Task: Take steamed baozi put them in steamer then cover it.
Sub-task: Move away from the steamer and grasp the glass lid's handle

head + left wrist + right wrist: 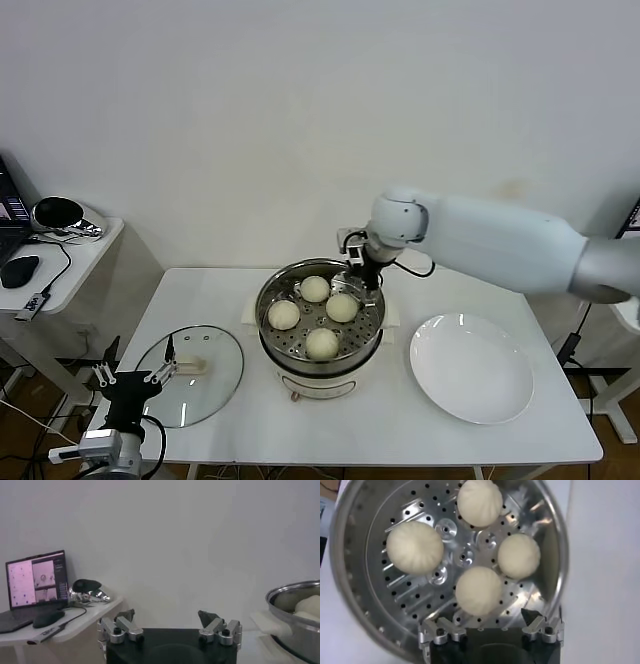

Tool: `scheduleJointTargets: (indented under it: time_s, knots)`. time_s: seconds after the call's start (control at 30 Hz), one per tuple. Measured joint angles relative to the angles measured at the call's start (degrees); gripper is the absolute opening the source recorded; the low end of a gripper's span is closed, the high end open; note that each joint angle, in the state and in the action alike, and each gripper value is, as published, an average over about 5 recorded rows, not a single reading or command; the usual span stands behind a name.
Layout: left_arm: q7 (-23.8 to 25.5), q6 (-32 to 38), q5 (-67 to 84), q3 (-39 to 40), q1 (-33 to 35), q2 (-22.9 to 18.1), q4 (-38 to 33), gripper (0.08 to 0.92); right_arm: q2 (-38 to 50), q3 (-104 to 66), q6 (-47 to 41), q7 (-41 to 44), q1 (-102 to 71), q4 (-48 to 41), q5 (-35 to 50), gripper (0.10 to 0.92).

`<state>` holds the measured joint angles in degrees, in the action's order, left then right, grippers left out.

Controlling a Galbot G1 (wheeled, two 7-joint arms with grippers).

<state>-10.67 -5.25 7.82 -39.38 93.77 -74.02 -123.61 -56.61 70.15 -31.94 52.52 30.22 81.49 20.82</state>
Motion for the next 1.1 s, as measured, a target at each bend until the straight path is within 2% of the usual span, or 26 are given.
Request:
scheduleJointTargets:
  time_s: [0.3,0.57,0.77,1.1]
  knots:
    - [-0.1,0.2,-0.4,-0.1,-0.4,0.0,1.1,0.823,13.6,-10.6,5.0,-15.0,-10.3,12.1,4.3,0.823]
    - [-0.6,0.4,-1.6,0.3,-0.7,-0.5,1.8,0.823,19.9,-35.7,14.3,-30.3,-37.0,19.8,3.4,0.823]
    - [-1.4,1.0,-4.0,1.1,-1.0,-0.9,2.8,0.823,15.8,-58.3,23.4,-35.8,-59.6,22.0,-2.8,0.823]
    - [-4.3,3.2,-17.5,2.1,-1.6,-0.5,5.9,0.823,-2.1,-89.9,38.7,-38.1,-90.8,23.3,-13.7,0.823]
